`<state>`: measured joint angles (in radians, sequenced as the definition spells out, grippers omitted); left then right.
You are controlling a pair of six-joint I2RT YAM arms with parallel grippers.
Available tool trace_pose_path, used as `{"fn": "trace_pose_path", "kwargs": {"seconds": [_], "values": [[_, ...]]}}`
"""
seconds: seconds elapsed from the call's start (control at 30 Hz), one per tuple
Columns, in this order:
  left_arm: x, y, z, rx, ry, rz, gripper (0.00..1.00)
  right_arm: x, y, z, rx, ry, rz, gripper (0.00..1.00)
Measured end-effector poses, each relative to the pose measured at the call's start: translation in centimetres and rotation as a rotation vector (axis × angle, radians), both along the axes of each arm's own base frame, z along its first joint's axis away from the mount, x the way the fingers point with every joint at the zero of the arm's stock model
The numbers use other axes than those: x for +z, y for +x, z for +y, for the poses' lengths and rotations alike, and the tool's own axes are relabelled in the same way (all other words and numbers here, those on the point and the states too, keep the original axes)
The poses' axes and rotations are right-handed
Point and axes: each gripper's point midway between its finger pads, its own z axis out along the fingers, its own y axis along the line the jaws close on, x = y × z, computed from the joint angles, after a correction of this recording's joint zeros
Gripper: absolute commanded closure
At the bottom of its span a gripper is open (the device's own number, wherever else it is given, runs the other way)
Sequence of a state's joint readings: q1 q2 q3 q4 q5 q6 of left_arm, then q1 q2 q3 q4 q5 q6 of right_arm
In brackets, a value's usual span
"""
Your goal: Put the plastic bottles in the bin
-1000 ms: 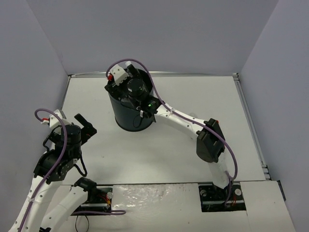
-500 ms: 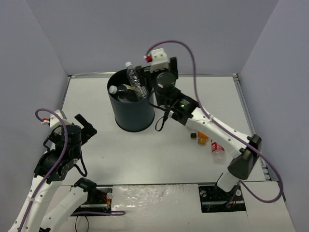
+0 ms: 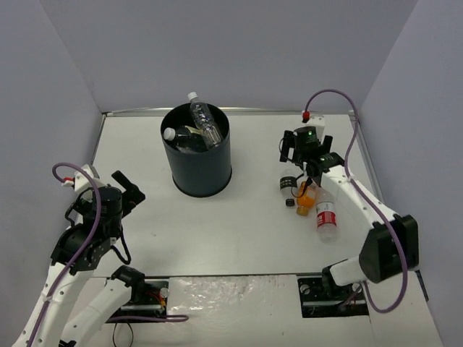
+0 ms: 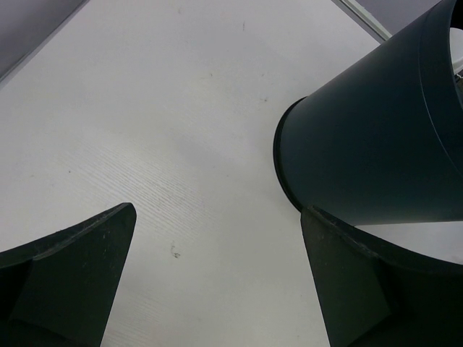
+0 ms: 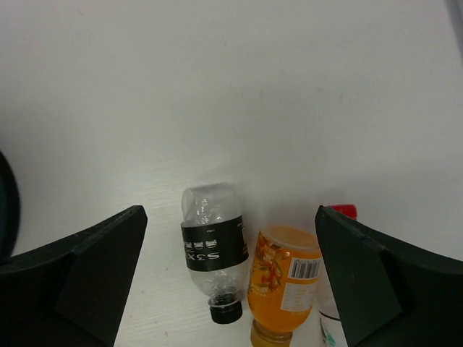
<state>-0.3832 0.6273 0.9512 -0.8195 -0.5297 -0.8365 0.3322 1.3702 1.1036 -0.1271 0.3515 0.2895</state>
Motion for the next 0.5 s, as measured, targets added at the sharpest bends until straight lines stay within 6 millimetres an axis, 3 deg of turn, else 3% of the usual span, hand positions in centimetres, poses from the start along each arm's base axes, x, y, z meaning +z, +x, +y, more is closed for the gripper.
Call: {"fn": "trace_pose_path", "kwargs": {"seconds": [0.13,0.23,0.37,0.5], "values": [[-0.1,-0.1,0.1,0.009,-0.003,0.004,0.03,-7.2,0.7,-0.2,-0.012,-0.005,0.212,0.02],[-0.2,-0.2,0.3,0.018,0.001,0.006,0.03,-11.2,0.6,-0.9,-0.039,-0.024,0.325,0.02],[-0.2,-0.2,0.4,0.027,0.004,0.006,0.03,-13.4,0.3,-0.8,-0.031,-0.035,0.387,0.03],[-0.3,-0.1,0.4,0.031,0.005,0.012,0.03,-13.7,0.1,0.3,0.021,-0.057,0.401,0.03]]}}
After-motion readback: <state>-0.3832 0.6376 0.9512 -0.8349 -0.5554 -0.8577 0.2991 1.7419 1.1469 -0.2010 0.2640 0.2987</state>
